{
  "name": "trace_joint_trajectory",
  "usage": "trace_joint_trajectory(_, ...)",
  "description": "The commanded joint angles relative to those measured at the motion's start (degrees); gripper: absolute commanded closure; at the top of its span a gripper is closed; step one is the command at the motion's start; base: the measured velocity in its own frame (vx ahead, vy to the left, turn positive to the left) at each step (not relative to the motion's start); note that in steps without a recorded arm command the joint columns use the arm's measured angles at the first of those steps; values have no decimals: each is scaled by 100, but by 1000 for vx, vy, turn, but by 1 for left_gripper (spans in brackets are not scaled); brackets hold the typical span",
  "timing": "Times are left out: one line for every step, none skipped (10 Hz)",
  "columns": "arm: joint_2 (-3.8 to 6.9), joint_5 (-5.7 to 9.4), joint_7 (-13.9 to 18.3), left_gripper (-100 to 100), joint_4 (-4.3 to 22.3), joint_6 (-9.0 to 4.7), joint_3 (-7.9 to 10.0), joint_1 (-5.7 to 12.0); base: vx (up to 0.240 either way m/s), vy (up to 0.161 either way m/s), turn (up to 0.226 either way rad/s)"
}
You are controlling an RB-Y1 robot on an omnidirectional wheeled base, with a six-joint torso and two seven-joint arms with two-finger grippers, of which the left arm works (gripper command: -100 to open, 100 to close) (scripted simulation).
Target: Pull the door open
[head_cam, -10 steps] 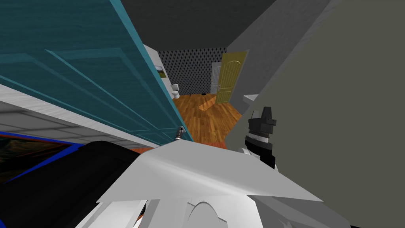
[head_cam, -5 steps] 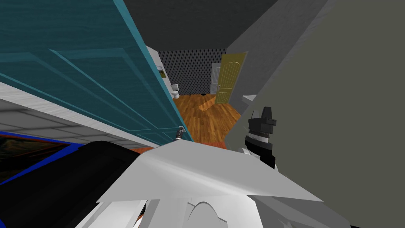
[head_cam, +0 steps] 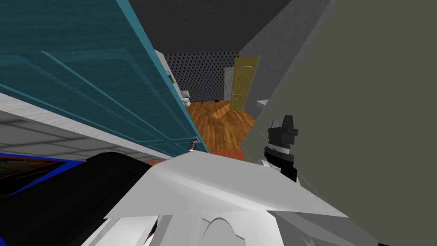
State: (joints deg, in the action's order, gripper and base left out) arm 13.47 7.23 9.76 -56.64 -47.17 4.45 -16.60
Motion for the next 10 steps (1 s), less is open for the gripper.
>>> trace_joint_trajectory(101, -26, 128, 100, 70, -155, -72, -90, -210, 32, -128)
trace_joint_trajectory(156, -44, 193, 100, 74, -225, -120, -142, -197, 4, -132)
trace_joint_trajectory(206, -62, 252, 100, 77, -288, -164, -189, -198, -3, -127)
trace_joint_trajectory(266, -82, 324, 100, 80, -365, -218, -246, -234, 18, -138)
trace_joint_trajectory(306, -96, 371, 100, 83, -415, -253, -284, -234, 23, -110)
trace_joint_trajectory(270, -92, 332, 100, 117, -378, -239, -230, -100, 3, -25)
trace_joint_trajectory(333, -126, 413, 100, 148, -506, -310, -324, -140, -2, -113)
trace_joint_trajectory(378, -144, 459, 100, 158, -587, -344, -375, -196, 21, -153)
trace_joint_trajectory(430, -163, 510, 100, 168, -677, -381, -432, -195, 45, -133)
trace_joint_trajectory(484, -183, 564, 100, 180, -773, -420, -493, -207, 66, -136)
